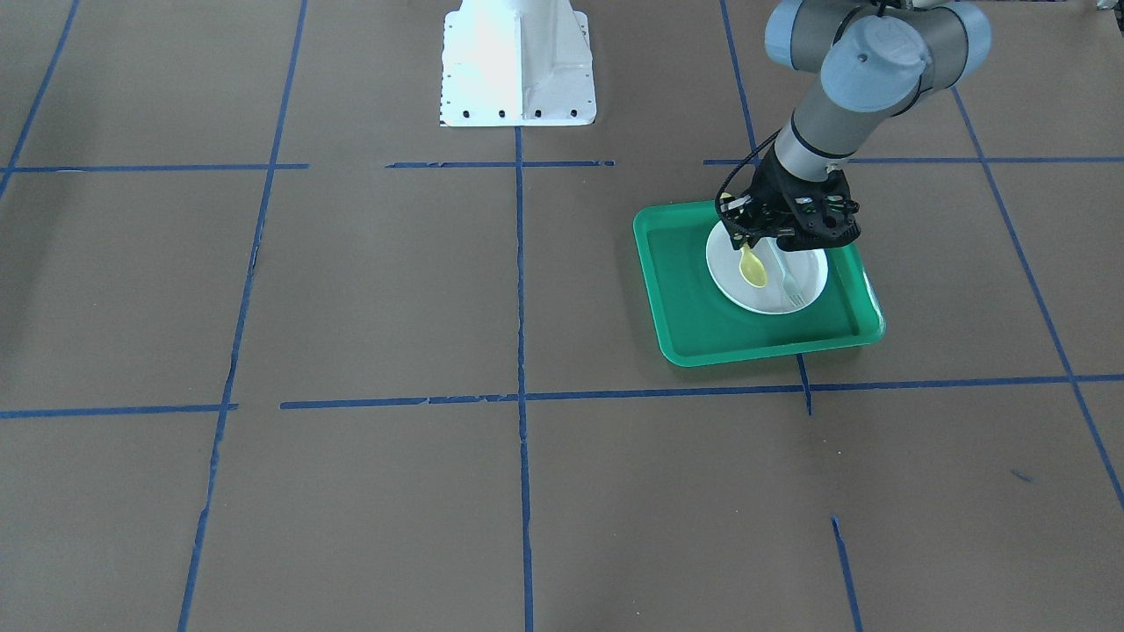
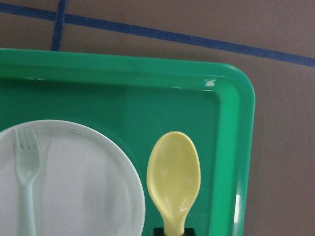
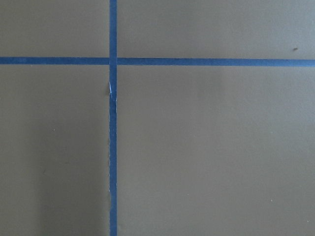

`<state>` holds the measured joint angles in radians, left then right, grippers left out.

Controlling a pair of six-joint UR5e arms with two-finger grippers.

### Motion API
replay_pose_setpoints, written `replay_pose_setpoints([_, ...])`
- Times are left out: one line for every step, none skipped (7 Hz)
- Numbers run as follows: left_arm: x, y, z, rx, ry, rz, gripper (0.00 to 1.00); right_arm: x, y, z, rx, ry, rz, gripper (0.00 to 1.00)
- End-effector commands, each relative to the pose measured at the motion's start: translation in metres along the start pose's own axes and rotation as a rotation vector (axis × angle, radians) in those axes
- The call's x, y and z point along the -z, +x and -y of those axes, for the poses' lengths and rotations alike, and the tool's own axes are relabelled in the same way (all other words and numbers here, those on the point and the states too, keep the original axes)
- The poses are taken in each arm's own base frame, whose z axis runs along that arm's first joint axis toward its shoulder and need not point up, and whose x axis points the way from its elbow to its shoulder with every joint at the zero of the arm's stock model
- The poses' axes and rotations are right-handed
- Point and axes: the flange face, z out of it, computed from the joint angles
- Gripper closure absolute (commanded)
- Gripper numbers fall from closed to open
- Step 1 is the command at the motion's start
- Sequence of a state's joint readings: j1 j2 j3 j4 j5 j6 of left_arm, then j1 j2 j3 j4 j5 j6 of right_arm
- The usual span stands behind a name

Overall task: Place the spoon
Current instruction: 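Lift the yellow spoon off the plate and carry it beside the plate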

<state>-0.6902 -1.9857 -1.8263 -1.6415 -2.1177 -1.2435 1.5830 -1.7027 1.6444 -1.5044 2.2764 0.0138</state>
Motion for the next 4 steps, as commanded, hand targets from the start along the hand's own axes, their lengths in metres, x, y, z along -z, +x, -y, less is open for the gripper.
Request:
replay_pose_setpoints([-0.029, 0.013, -0.004, -0.006, -0.021, -0.001, 1.00, 0.000, 0.000, 0.000, 0.001, 0.001, 0.000, 0.00])
replay_pose_setpoints([-0.041, 0.008, 0.002, -0.006, -0.020, 0.001, 1.00, 0.000, 0.000, 0.000, 0.000, 0.000, 0.000, 0.00])
replay_pose_setpoints([-0.053, 0.005, 0.005, -0.011, -0.003, 0.008, 1.00, 0.000, 0.000, 0.000, 0.000, 0.000, 0.000, 0.00])
replay_pose_setpoints([-0.065, 0.003, 0.002, -0.013, -0.011, 0.021, 1.00, 0.000, 0.000, 0.000, 0.000, 0.000, 0.000, 0.00])
